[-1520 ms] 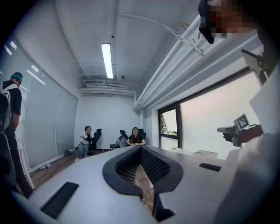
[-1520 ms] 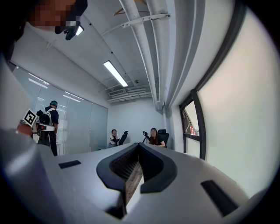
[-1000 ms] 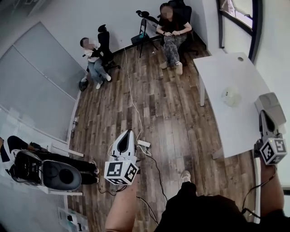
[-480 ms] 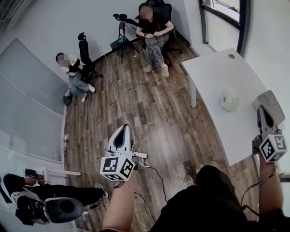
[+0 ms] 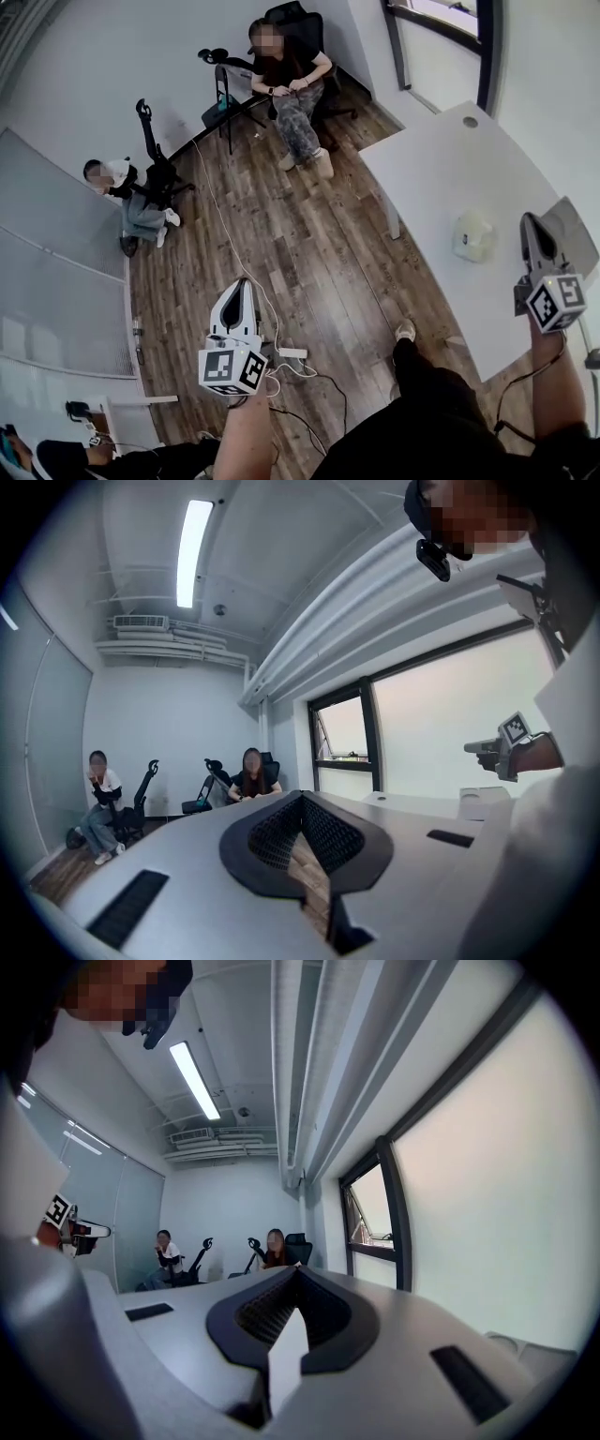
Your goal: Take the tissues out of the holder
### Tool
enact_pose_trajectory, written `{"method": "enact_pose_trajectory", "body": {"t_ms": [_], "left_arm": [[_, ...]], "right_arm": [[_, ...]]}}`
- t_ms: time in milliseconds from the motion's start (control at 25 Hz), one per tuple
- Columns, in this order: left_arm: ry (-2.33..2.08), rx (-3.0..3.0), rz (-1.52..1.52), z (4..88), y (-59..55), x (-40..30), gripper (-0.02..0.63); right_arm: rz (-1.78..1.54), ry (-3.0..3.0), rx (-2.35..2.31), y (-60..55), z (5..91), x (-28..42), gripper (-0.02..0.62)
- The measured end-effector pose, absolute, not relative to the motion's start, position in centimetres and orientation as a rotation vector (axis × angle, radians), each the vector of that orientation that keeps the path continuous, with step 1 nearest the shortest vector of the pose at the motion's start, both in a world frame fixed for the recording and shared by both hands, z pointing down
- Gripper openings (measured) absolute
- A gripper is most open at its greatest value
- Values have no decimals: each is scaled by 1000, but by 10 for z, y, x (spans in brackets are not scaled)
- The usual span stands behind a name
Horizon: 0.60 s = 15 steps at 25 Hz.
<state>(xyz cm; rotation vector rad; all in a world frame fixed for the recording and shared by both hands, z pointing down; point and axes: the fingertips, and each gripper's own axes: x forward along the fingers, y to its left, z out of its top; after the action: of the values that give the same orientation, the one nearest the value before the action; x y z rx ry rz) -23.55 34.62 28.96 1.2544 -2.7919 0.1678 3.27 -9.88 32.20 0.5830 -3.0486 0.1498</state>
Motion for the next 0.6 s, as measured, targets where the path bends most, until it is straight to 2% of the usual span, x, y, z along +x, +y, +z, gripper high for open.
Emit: {"method": "enact_pose_trajectory", "body": {"t_ms": [320, 600], "left_arm": [[-2697, 1420, 215, 279, 211, -341, 5], [-2630, 1646, 174, 257, 111, -383, 5]], "right_arm": [[261, -2991, 806, -197, 359, -16, 3], [214, -2987, 906, -238, 333, -36, 3]]}}
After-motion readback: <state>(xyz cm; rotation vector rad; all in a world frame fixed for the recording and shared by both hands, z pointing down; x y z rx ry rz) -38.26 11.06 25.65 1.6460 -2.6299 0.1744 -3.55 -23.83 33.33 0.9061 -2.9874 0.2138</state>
